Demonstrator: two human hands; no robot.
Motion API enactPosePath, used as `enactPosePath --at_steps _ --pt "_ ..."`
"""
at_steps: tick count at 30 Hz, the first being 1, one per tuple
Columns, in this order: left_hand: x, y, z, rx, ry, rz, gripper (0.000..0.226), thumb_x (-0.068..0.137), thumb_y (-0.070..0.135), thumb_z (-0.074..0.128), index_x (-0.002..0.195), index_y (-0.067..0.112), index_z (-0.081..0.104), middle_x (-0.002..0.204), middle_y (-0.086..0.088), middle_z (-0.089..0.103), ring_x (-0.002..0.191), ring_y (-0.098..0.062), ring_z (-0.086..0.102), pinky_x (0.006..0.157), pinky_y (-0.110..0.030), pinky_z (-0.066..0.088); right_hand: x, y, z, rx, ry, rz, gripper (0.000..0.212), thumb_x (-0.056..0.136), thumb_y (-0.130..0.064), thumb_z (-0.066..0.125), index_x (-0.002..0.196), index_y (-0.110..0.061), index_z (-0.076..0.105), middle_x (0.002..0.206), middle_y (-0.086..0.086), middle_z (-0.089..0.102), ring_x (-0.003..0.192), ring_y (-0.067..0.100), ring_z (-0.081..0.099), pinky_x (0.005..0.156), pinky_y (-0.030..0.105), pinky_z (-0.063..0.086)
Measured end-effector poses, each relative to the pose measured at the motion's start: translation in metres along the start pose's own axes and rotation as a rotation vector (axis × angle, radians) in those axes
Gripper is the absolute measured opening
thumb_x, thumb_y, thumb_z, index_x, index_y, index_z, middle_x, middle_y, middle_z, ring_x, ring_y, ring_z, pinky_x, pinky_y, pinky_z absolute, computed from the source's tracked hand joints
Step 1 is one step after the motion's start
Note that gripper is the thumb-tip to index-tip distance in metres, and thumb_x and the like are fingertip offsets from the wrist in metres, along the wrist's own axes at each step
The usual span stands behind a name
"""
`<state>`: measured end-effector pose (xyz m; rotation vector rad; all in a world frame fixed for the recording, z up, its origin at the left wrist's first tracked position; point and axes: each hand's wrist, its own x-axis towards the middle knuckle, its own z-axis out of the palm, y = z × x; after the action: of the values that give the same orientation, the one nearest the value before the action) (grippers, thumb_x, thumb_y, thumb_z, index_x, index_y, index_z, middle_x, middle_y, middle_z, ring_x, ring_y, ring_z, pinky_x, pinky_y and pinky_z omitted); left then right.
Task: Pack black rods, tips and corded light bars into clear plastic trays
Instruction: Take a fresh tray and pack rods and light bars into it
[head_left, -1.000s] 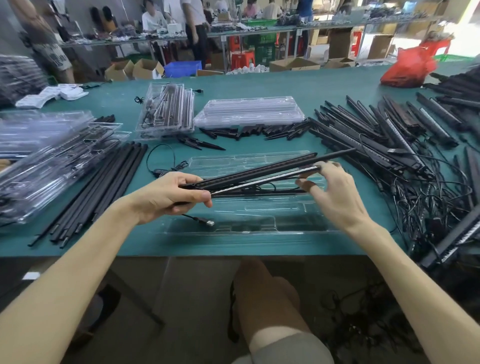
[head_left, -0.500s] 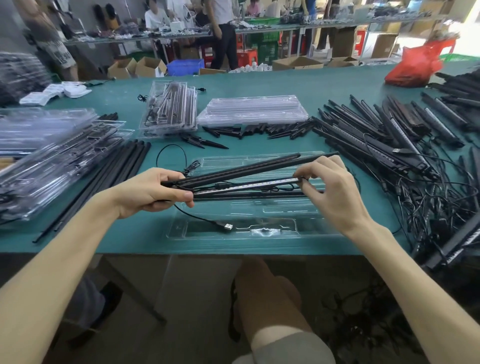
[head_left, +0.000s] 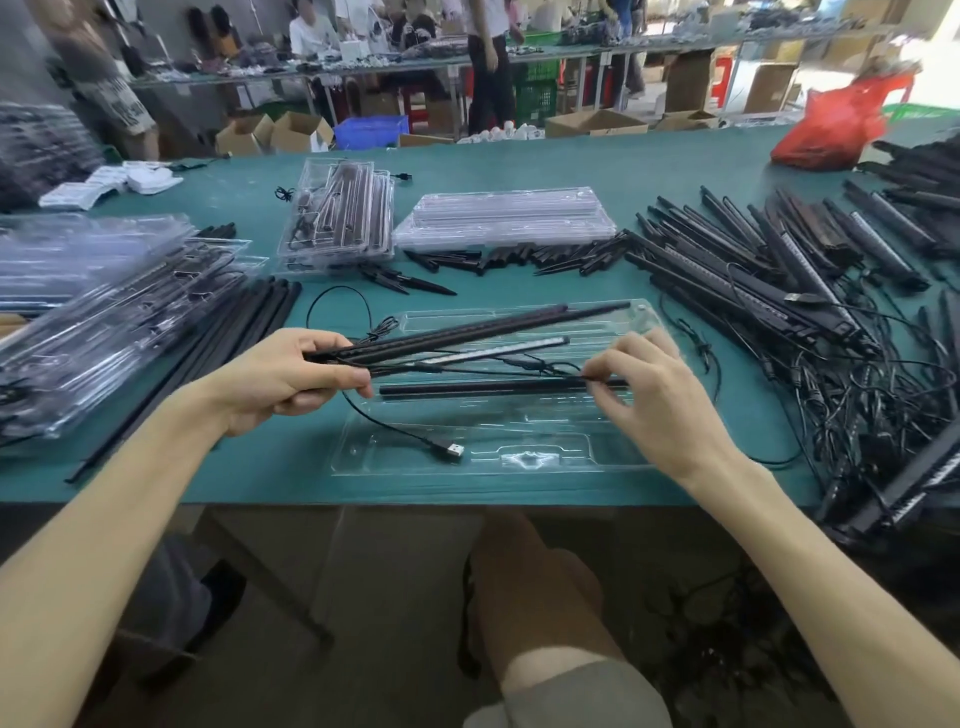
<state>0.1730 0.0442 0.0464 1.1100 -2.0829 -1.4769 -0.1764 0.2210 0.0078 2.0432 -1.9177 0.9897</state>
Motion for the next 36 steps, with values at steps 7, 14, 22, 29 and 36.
enactPosePath --at_steps 7,14,22,29,36 --pt "-0.001 0.005 -0.003 -0.018 0.108 0.014 0.03 0.083 0.028 0.078 0.092 0.0 0.071 0.049 -0.004 0.036 0.038 -0.012 0.024 0.036 -0.015 0.02 0.004 -0.002 -0.001 -0.043 -0.016 -0.035 0.015 0.093 0.001 0.06 0.085 -0.009 0.068 0.095 -0.001 0.052 0.096 0.017 0.045 0.074 0.028 0.041" --pt "0.001 -0.001 0.01 -0.218 0.192 0.065 0.036 0.089 0.022 0.07 0.101 -0.011 0.063 0.046 0.002 0.038 0.037 -0.009 0.023 0.036 -0.015 0.02 0.0 -0.04 0.003 0.85 -0.227 0.242 0.027 0.086 0.019 0.046 0.081 0.0 0.065 0.088 0.01 0.072 0.086 0.02 0.072 0.084 0.032 0.058" --pt "0.023 0.019 0.055 -0.393 0.125 0.118 0.035 0.088 0.025 0.067 0.105 -0.006 0.063 0.082 -0.003 0.073 0.048 -0.004 0.043 0.041 -0.014 0.036 0.004 -0.105 0.038 1.41 -0.408 0.419 0.016 0.089 0.013 0.063 0.092 -0.002 0.065 0.117 0.018 0.072 0.113 0.029 0.068 0.104 0.041 0.051" --pt "0.046 0.031 0.089 -0.384 -0.006 0.033 0.036 0.086 0.039 0.069 0.098 0.005 0.072 0.1 -0.014 0.076 0.071 -0.018 0.071 0.062 -0.024 0.058 0.015 -0.129 0.055 1.076 -0.598 0.384 0.036 0.097 0.009 0.052 0.132 0.003 0.057 0.132 0.018 0.062 0.125 0.022 0.058 0.109 0.031 0.045" --pt "0.053 0.034 0.1 -0.194 -0.013 -0.069 0.054 0.086 0.052 0.07 0.093 -0.001 0.075 0.093 -0.014 0.077 0.074 -0.019 0.072 0.067 -0.026 0.058 0.016 -0.111 0.039 1.121 -0.628 0.373 0.032 0.093 0.002 0.064 0.125 -0.001 0.066 0.121 0.013 0.071 0.117 0.02 0.066 0.109 0.036 0.047"
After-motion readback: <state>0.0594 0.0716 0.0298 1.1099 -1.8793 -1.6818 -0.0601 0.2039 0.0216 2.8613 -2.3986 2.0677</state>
